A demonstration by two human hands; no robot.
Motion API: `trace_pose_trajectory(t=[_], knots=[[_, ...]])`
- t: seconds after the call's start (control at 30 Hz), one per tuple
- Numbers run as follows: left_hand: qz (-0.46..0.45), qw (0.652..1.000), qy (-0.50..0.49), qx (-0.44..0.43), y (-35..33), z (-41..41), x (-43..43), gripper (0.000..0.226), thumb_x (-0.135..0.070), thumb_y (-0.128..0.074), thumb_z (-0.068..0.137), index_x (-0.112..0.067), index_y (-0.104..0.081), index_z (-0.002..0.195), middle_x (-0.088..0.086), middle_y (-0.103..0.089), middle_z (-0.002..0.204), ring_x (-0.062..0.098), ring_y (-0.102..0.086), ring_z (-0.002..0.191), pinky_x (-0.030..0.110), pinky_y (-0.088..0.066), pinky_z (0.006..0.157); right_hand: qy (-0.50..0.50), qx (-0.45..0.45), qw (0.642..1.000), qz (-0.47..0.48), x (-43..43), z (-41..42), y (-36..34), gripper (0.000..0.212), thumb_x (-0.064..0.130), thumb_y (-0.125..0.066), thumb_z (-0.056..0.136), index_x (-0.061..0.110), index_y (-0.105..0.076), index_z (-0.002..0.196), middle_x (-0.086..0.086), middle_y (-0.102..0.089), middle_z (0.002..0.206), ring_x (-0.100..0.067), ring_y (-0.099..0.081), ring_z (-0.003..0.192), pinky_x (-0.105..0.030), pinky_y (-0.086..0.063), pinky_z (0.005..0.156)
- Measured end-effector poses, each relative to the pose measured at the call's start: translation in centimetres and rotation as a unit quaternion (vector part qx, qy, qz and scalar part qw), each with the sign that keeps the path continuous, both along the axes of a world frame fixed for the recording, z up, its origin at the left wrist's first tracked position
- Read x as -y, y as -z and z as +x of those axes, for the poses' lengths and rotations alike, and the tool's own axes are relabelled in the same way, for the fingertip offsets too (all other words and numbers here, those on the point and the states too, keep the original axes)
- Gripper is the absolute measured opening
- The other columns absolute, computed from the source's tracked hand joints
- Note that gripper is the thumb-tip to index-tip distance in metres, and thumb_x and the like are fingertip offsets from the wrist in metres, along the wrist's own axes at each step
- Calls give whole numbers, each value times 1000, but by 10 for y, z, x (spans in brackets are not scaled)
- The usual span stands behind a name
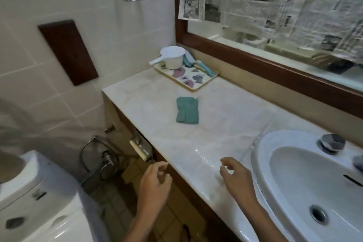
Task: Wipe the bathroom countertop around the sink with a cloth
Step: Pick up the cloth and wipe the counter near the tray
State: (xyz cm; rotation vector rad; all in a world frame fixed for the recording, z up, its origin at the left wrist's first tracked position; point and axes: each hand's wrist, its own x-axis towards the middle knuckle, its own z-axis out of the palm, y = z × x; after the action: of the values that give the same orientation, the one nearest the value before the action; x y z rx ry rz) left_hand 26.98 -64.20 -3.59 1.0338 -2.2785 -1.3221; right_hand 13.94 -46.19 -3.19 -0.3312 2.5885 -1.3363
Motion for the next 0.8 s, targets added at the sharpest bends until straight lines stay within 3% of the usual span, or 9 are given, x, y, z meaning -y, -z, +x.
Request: trace_pose_trajectory(t=[0.2,0.33,0.5,0.63,0.8], knots=[[-51,999,10,10,16,-75,100,32,-10,-63,85,-28,-61,111,-7,-58,109,3,-53,92,23,-40,76,28,36,998,-32,94,-78,11,21,8,-60,86,14,-68,105,0,-67,101,-17,-61,92,-23,-43,76],[-92,994,45,36,20,-136,161,36,-12,-62,86,-26,-59,119,-9,-53,118,17,-49,116,35,-44,94,55,45,997,-13,156,-134,10,21,13,-62,86,11,-68,106,-5,-66,105,-20,-60,89,-27,-44,75],[-157,978,119,69,25,-211,216,42,-14,-59,88,-20,-54,129,-3,-48,139,22,-41,126,33,-37,101,93,57,988,110,212,-186,13,47,24,-58,85,5,-53,128,-12,-52,123,-30,-47,116,-33,-41,88],[-208,955,190,98,36,-266,248,47,-18,-56,90,-17,-50,136,1,-39,149,24,-35,134,34,-33,106,99,99,975,173,245,-205,14,49,40,-62,81,6,-51,115,-11,-48,117,-31,-43,114,-34,-41,81],[-300,907,265,133,46,-319,278,54,-31,-51,94,-20,-39,145,2,-23,159,26,-22,145,44,-27,110,154,153,952,214,271,-223,20,70,45,-76,69,9,-44,120,-9,-49,121,-29,-46,117,-35,-44,86]])
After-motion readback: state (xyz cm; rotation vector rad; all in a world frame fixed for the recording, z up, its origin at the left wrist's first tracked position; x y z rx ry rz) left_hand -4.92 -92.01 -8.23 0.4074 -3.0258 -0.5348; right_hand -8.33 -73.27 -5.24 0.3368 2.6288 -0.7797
